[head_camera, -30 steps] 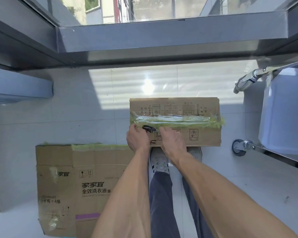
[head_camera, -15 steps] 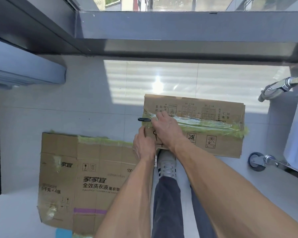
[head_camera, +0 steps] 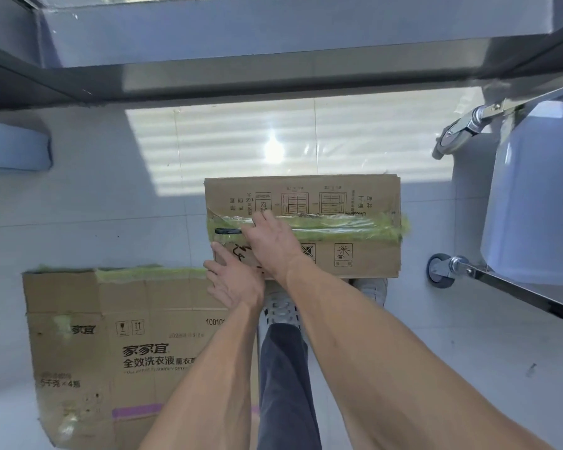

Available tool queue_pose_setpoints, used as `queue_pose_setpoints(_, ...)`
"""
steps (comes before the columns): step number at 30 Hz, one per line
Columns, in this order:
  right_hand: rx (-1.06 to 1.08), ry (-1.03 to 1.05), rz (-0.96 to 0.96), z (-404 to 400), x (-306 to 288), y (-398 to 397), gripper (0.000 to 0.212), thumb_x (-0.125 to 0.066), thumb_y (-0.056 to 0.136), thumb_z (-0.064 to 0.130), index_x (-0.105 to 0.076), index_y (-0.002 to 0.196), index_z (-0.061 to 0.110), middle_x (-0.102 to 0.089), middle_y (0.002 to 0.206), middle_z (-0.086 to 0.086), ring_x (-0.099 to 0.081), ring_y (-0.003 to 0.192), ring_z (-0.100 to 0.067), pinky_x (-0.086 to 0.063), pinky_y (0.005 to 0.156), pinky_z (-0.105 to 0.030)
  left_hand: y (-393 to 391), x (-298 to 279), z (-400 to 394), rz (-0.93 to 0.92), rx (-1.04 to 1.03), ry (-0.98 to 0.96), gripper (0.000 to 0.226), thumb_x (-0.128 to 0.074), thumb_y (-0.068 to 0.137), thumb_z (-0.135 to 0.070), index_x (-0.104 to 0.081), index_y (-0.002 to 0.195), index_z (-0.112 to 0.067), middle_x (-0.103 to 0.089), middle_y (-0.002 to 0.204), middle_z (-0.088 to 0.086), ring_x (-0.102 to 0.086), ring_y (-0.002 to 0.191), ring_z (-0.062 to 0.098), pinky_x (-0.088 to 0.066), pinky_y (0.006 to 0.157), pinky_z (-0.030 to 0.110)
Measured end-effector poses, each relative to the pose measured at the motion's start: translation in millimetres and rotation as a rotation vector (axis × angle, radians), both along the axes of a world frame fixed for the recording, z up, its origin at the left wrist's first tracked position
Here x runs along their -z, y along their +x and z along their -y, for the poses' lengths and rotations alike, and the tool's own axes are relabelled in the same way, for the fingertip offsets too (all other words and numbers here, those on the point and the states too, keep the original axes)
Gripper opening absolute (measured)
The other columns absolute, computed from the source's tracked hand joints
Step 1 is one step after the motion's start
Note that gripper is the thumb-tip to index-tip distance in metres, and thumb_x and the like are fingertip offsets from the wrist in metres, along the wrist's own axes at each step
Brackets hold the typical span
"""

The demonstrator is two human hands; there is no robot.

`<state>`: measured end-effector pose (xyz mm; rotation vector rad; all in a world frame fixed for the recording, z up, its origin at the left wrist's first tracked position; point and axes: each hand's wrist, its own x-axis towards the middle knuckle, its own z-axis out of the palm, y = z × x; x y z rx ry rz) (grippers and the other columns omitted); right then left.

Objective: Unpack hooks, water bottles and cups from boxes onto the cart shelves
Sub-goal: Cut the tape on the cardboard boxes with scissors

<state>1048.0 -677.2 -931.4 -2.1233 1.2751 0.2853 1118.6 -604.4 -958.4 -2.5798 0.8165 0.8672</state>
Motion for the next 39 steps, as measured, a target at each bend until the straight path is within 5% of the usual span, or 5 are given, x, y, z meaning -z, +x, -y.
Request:
queue_pose_setpoints(8, 0.074, 0.040, 0.013, -3, -1, -38, 0.024, -0.046, 0.092, -0.005, -0.061, 0.105, 0.008, -0.053, 0.125, -0.015, -0.047, 0.109, -0.028, -0.045, 0.087, -0.040, -8, -8, 10, -0.011, -0.082, 0.001, 0.078, -0.051, 0.093, -0.020, -0.006, 0.157, -0.021, -0.043, 0.135, 0.022, -0.049, 0.117, 0.037, -0.041, 0.095, 0.047)
queue_pose_setpoints(12, 0.100, -0.007, 0.056, -7, -4, -38, 0.021, -0.046, 0.092, -0.005, -0.060, 0.104, 0.007, -0.054, 0.115, -0.013, -0.048, 0.102, -0.026, -0.044, 0.082, -0.037, -11, -9, 5, -0.018, -0.193, -0.053, 0.081, -0.052, 0.093, -0.022, -0.003, 0.157, -0.031, -0.047, 0.127, 0.022, -0.052, 0.109, 0.038, -0.037, 0.097, 0.048)
queue_pose_setpoints(17, 0.024, -0.021, 0.119, 6, -13, -9, 0.024, -0.048, 0.084, -0.009, -0.062, 0.099, 0.004, -0.035, 0.089, -0.004, -0.043, 0.090, -0.025, -0.034, 0.064, -0.036, 5, -2, -3, -0.042, -0.288, -0.153, 0.073, -0.053, 0.091, -0.016, -0.016, 0.153, -0.015, -0.053, 0.130, 0.018, -0.055, 0.113, 0.038, -0.044, 0.089, 0.045)
queue_pose_setpoints(26, -0.082, 0.034, -0.039, 12, -3, 43, 0.030, -0.046, 0.092, 0.001, -0.056, 0.120, 0.008, -0.049, 0.125, -0.016, -0.041, 0.123, -0.032, -0.045, 0.084, -0.042, 31, 7, -13, -0.176, -0.178, -0.150, 0.054, -0.033, 0.104, -0.034, -0.014, 0.152, -0.018, -0.053, 0.128, 0.019, -0.054, 0.115, 0.040, -0.038, 0.083, 0.043)
queue_pose_setpoints(39, -0.074, 0.026, -0.085, 2, 2, 14, 0.034, -0.045, 0.092, 0.001, -0.053, 0.124, 0.010, -0.052, 0.120, -0.016, -0.047, 0.110, -0.032, -0.047, 0.085, -0.040, 40, 8, -11, -0.082, -0.114, -0.003, 0.031, -0.043, 0.102, -0.035, -0.040, 0.117, -0.008, -0.062, 0.101, 0.021, -0.059, 0.098, 0.036, -0.035, 0.075, 0.039)
